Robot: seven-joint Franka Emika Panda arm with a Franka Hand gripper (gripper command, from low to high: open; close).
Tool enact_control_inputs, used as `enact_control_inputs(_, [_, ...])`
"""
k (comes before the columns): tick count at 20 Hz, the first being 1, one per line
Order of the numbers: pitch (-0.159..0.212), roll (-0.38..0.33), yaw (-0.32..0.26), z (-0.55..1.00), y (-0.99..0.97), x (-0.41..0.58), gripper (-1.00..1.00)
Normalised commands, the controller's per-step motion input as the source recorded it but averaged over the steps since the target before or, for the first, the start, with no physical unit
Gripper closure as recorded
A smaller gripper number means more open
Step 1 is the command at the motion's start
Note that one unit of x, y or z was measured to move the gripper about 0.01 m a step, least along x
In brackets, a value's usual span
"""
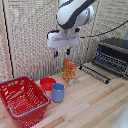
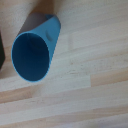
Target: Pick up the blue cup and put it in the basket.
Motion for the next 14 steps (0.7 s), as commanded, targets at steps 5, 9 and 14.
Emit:
enact_control_inputs(5, [-0.002, -0.051, -0.131, -0.38, 0.36, -0.522, -1.0])
enact_control_inputs(9, [0.0, -0.054, -0.153, -0.39, 0.39, -0.503, -1.0])
enact_control_inputs(14, [0.0, -0.036, -0.175, -0.39, 0.32, -0.429, -1.0])
